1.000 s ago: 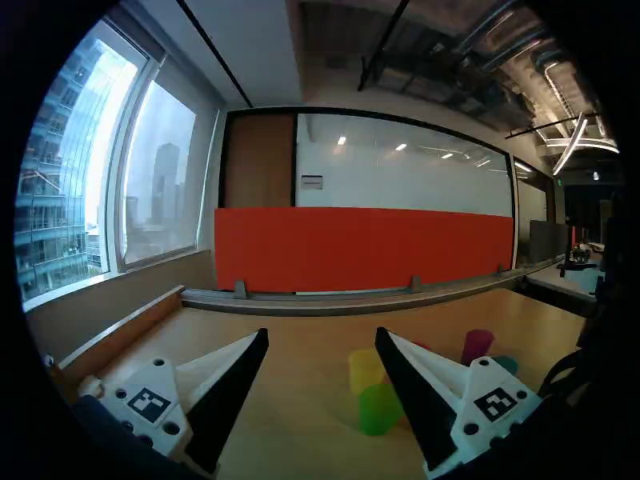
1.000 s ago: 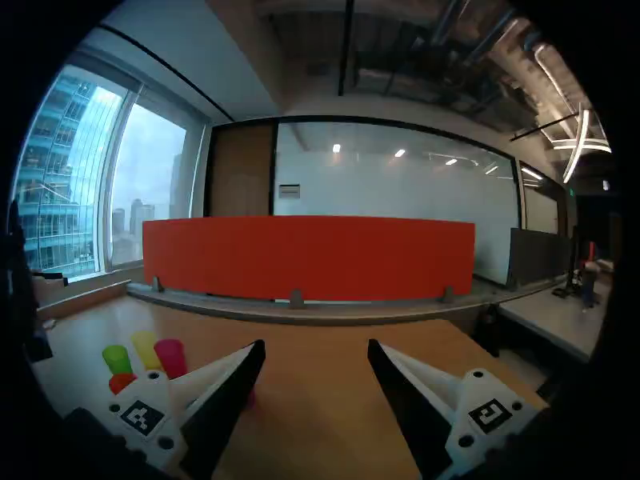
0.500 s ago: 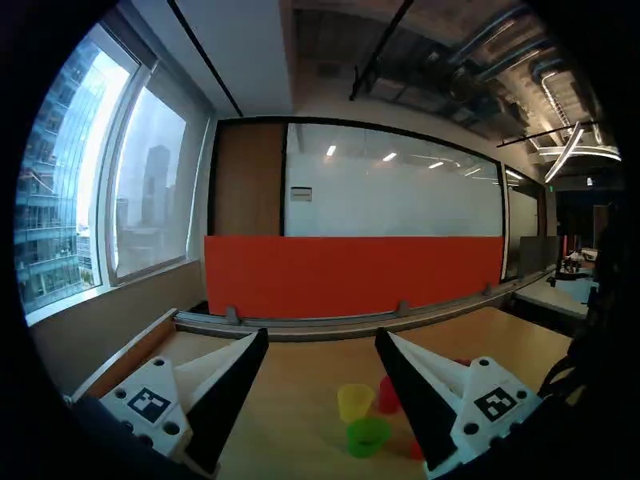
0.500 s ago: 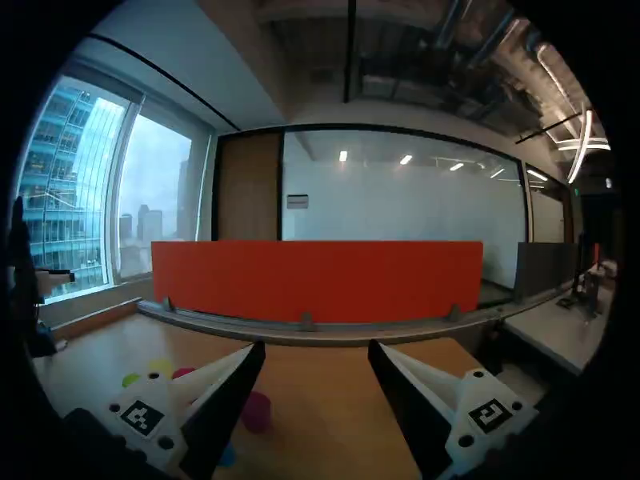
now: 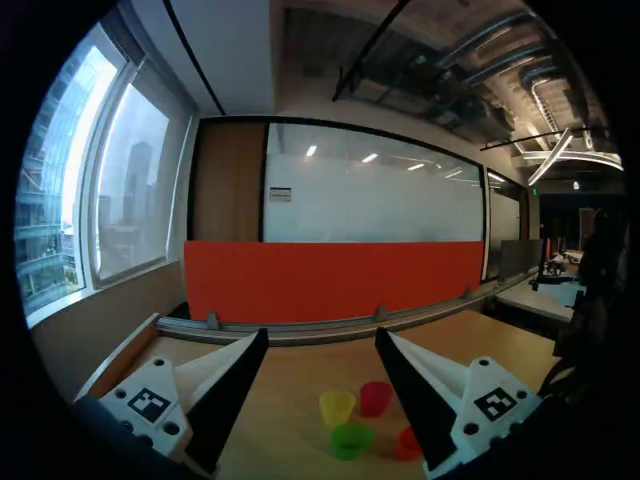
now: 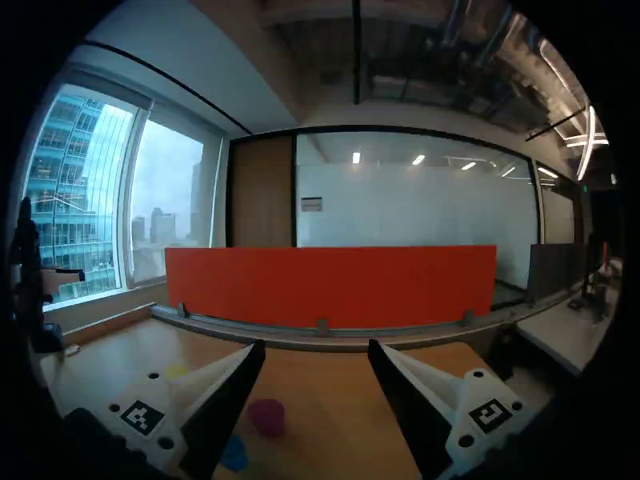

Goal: Pour water

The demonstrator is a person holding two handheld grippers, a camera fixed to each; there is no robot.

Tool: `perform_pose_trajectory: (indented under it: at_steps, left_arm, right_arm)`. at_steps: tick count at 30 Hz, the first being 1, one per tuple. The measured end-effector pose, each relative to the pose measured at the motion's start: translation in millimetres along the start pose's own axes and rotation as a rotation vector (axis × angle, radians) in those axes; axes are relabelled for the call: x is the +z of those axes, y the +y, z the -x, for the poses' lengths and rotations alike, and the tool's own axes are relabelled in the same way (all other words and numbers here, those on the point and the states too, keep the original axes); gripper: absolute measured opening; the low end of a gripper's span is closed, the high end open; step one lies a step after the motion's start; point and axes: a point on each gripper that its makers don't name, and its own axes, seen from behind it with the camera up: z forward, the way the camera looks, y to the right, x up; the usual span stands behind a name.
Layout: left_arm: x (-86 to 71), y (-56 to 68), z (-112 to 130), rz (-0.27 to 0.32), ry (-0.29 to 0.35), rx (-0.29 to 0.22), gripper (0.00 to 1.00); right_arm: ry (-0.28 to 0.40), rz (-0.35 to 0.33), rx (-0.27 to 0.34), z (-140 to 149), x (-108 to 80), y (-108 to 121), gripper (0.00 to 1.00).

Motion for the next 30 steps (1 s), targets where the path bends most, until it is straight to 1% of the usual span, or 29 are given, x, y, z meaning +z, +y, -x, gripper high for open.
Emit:
perform_pose_trajectory:
  at_steps: [4,7,14,18,23,26,30]
  left_arm:
    - [-1.1,7.2,-2.5,0.049,0.004,0.007,1.0]
    - [-2.0,14.4,-2.8,0.094,0.002,0.015,1.0]
    - [-3.4,30.1,0.6,0.193,-0.008,0.039,1.0]
    - [-4.8,39.1,2.7,0.247,-0.014,0.043,1.0]
    - [-6.6,48.4,2.9,0.302,-0.021,0.021,1.0]
    - [-6.5,50.1,3.1,0.321,-0.026,0.016,1.0]
    - [-6.8,50.8,8.5,0.334,-0.042,0.028,1.0]
  right_arm:
    - [-0.002,-0.056,0.0,-2.3,-0.9,-8.5,0.99]
    - [0.001,-0.11,-0.002,-5.5,-3.0,-17.6,0.99]
    - [0.006,-0.255,-0.03,-10.9,-13.0,-48.3,0.99]
    - [0.009,-0.323,-0.035,-16.7,-18.9,-63.6,0.99]
    - [0.007,-0.374,-0.042,-19.1,-20.4,-74.6,0.99]
    - [-0.002,-0.399,-0.053,-17.0,-20.8,-81.4,0.99]
    - [-0.023,-0.429,-0.077,-11.1,-20.7,-90.4,0.99]
